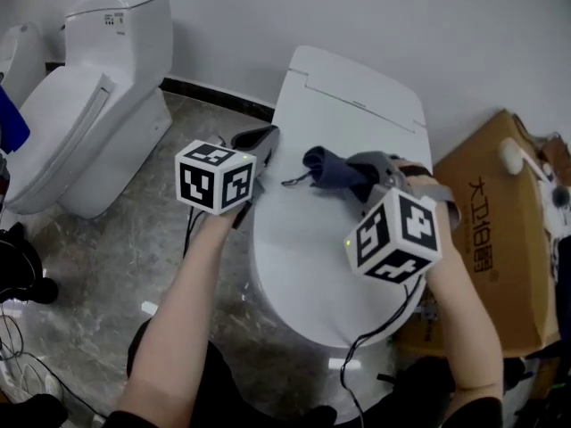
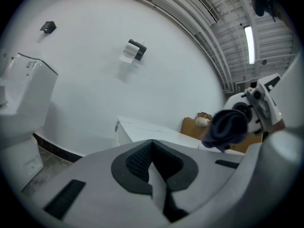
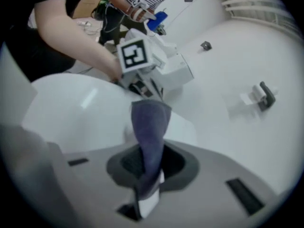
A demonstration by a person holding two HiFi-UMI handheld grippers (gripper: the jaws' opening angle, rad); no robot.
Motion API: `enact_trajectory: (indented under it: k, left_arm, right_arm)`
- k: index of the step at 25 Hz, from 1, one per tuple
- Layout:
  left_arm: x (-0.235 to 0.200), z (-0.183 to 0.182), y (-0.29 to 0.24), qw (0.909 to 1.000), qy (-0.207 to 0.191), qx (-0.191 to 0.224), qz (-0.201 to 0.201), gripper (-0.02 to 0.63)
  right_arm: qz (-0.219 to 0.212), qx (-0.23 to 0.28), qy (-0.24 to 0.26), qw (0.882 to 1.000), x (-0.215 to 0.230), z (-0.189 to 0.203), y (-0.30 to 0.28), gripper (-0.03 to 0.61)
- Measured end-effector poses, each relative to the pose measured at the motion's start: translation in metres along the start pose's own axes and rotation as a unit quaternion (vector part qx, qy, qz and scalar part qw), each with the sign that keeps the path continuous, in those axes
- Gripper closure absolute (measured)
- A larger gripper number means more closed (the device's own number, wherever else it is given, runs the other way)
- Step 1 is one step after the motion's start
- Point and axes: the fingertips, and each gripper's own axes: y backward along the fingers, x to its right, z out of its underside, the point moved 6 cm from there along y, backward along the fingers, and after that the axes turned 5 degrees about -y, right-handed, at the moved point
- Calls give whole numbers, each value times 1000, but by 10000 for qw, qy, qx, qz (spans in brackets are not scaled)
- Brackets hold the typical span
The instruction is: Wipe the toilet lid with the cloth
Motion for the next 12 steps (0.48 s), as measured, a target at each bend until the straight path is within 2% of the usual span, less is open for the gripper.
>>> enact_trajectory:
  k: [5,9,12]
  left_arm:
    - [5,-1,-5,9999,93,77,124,600]
    - [7,-1,-7,9998,67,55,157,600]
    - [2,-1,-5,9994,251,207,138,600]
  right_arm:
    - [284,-237,-89,9993,66,-18,-75,514]
    - [558,-446,-149,9973,101,-21,-123,514]
    - [442,-613,-160,9970,115,-25,-154,514]
